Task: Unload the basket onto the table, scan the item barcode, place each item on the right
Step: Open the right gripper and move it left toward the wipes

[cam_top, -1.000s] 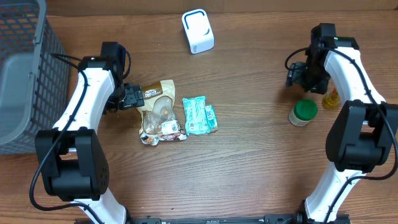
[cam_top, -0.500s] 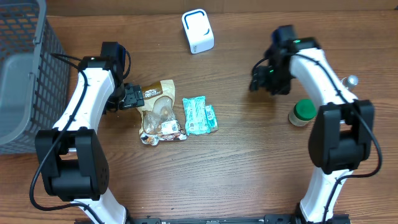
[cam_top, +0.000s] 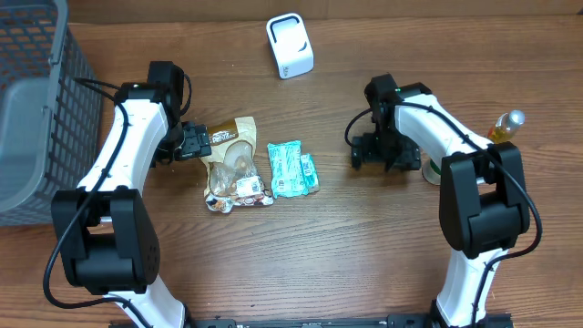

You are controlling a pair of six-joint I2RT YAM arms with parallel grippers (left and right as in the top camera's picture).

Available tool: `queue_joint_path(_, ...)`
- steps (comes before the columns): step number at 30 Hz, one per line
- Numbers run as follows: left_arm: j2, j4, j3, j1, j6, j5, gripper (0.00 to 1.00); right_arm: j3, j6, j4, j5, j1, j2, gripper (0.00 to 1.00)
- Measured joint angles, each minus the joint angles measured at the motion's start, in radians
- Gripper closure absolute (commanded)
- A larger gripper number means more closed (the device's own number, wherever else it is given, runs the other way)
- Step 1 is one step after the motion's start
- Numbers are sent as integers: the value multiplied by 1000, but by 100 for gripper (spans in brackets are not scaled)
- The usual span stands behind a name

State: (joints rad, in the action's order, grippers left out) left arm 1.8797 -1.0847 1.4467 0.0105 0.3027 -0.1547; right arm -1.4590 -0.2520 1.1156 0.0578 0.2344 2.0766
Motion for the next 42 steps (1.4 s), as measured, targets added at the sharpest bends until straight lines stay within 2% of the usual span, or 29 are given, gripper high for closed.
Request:
queue_joint_path(11,0,0,0,0,0,0,0,7,-2,79,106,-197,-5,0)
queue_joint_path(18,0,0,0,0,0,0,0,8,-3,58,76,-327,-6,0)
queue_joint_path(21,0,0,0,0,0,0,0,9,-3,43,43,-335,-6,0)
queue_joint_path(30,0,0,0,0,0,0,0,10,-6,19,-161,-264,-6,0)
queue_joint_path(42,0,0,0,0,0,0,1,12,-7,-88,-424,24,-6,0)
